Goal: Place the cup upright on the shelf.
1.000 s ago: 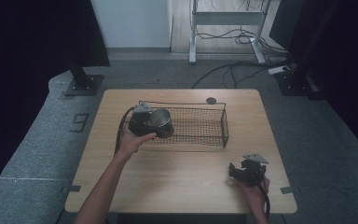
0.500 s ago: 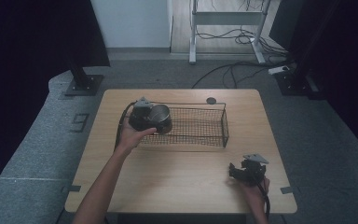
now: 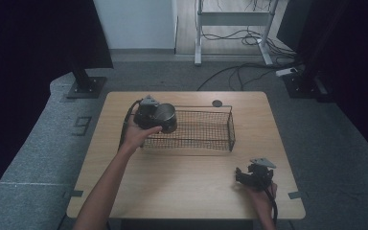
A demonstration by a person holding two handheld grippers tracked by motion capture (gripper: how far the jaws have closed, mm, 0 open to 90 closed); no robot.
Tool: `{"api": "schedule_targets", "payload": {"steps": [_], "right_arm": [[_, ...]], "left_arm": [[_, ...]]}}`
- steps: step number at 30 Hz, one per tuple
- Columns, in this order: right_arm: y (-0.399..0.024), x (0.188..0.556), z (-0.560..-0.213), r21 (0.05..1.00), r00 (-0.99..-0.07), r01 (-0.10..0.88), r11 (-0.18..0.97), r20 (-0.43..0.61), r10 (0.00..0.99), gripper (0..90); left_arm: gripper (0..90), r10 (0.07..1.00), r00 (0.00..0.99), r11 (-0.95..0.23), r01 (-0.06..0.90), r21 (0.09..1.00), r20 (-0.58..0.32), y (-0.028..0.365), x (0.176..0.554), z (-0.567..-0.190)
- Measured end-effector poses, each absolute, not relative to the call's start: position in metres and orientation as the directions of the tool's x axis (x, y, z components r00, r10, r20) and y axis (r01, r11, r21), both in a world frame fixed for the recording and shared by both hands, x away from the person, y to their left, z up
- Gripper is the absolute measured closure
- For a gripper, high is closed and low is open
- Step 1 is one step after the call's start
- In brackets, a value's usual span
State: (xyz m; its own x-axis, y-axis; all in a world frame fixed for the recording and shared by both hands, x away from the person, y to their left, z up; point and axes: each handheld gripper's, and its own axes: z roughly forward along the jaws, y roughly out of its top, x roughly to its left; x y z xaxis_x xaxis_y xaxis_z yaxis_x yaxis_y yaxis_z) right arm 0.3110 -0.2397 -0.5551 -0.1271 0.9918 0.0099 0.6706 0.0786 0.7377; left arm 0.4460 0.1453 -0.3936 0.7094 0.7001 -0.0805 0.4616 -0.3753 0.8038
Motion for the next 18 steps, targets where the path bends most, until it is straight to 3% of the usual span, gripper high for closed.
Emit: {"api": "schedule_targets", "payload": {"steps": [18], "right_arm": [[-0.240,0.311,-0.555,0.738,-0.127,0.671,0.078,0.010,0.992,12.9]], "left_arm": [[18.6,0.708,0.702,-0.393,0.483,0.782,-0.078,0.137,0.469,-0.397]]}}
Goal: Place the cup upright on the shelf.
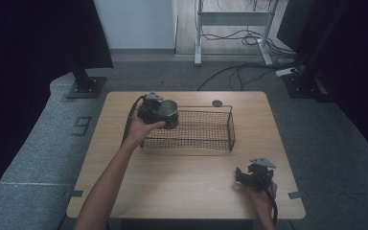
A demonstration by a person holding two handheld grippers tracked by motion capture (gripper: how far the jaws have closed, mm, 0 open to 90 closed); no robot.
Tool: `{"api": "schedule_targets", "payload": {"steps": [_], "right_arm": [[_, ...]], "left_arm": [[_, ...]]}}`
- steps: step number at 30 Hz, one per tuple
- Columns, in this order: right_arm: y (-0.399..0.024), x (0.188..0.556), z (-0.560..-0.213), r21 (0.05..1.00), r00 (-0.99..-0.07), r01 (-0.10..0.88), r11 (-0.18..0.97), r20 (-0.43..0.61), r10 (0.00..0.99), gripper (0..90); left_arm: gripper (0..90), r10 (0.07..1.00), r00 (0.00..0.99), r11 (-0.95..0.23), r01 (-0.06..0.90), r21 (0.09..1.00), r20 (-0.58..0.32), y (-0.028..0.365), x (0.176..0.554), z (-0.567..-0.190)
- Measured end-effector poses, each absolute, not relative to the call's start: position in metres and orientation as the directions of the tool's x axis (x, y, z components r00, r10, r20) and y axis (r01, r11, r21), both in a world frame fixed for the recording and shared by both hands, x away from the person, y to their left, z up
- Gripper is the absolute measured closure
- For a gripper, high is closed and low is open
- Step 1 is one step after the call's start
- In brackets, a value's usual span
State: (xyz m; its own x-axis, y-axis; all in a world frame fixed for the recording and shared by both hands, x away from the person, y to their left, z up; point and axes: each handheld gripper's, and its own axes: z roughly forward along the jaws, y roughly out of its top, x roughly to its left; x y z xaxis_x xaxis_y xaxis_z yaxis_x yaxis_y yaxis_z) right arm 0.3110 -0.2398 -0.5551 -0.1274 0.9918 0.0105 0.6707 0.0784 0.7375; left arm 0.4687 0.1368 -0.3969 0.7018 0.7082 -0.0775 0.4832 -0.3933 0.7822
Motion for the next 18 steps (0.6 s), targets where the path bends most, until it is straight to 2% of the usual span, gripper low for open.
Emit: {"api": "schedule_targets", "payload": {"steps": [18], "right_arm": [[-0.240,0.311,-0.555,0.737,-0.127,0.671,0.077,0.012,0.992,13.1]], "left_arm": [[18.6,0.726,0.684,-0.415,0.520,0.747,-0.073,0.128,0.489,-0.413]]}}
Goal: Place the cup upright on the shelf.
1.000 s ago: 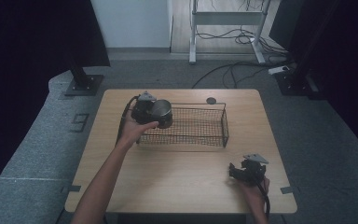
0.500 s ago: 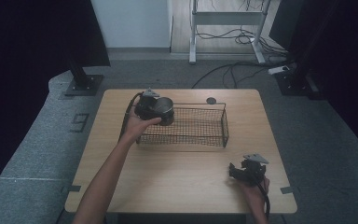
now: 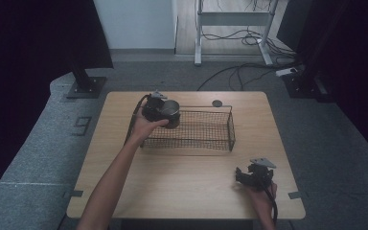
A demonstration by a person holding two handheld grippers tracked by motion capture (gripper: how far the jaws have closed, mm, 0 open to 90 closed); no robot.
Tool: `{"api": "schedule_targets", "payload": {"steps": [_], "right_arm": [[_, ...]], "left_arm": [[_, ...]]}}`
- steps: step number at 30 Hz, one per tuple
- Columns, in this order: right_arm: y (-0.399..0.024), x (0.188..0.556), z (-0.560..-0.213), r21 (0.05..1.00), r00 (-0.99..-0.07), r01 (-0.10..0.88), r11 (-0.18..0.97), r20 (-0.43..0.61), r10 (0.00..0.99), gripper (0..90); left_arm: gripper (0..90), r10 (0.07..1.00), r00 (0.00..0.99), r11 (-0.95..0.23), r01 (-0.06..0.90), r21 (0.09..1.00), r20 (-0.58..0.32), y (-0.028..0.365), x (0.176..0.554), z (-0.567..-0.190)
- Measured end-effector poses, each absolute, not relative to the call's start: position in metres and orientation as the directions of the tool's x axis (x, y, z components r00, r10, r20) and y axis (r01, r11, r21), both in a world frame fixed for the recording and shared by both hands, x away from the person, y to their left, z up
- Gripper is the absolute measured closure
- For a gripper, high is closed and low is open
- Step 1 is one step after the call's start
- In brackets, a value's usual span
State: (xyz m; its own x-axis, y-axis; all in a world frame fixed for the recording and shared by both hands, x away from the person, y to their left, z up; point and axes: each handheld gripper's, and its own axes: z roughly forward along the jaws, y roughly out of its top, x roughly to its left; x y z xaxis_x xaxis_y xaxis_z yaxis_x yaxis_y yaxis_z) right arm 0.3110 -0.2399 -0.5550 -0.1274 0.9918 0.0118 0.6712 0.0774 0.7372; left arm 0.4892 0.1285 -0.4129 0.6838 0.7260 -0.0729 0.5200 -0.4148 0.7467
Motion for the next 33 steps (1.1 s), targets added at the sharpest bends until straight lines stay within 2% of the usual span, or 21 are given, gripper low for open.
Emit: {"api": "schedule_targets", "payload": {"steps": [33], "right_arm": [[-0.240,0.311,-0.555,0.737,-0.126,0.671,0.076,0.012,0.992,13.1]], "left_arm": [[18.4,0.761,0.643,-0.451,0.620,0.642,-0.086,0.131,0.515,-0.453]]}}
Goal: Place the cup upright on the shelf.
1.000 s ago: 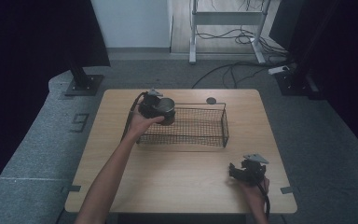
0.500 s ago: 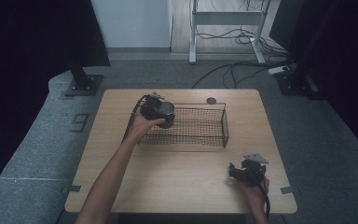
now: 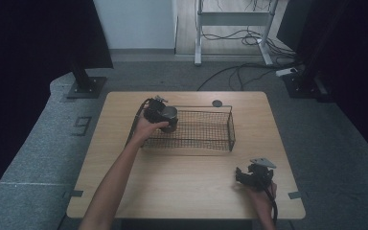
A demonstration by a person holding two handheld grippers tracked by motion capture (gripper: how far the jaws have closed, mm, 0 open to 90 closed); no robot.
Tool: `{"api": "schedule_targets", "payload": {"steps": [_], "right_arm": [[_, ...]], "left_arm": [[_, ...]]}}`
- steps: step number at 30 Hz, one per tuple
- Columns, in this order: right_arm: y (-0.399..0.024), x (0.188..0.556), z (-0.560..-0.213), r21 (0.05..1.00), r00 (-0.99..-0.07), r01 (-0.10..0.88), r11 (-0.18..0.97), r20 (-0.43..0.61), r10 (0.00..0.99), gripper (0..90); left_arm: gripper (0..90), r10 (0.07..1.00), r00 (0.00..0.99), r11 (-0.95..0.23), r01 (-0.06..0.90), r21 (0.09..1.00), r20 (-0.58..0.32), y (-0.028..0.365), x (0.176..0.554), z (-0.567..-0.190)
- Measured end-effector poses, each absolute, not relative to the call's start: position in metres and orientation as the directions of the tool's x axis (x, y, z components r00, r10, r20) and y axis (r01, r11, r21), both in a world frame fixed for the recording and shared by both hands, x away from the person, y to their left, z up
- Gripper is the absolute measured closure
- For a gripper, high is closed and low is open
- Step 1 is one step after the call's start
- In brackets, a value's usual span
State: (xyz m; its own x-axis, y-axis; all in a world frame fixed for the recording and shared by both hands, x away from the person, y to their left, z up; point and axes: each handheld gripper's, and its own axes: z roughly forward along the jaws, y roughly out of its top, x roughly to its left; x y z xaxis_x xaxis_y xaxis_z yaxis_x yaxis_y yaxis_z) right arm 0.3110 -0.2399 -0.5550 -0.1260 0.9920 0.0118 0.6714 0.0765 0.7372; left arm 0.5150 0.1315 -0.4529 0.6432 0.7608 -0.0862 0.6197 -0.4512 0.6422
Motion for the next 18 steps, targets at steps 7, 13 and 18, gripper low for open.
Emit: {"api": "schedule_targets", "payload": {"steps": [7,13,18], "right_arm": [[-0.240,0.311,-0.555,0.737,-0.126,0.671,0.076,0.012,0.992,13.1],[-0.240,0.311,-0.555,0.737,-0.126,0.671,0.077,0.012,0.992,13.1],[-0.240,0.311,-0.555,0.737,-0.126,0.671,0.077,0.012,0.992,13.1]], "left_arm": [[18.4,0.768,0.633,-0.448,0.640,0.624,-0.097,0.132,0.519,-0.463],[18.3,0.766,0.635,-0.461,0.649,0.605,-0.099,0.129,0.521,-0.472],[18.3,0.764,0.639,-0.477,0.651,0.590,-0.088,0.127,0.522,-0.476]]}}
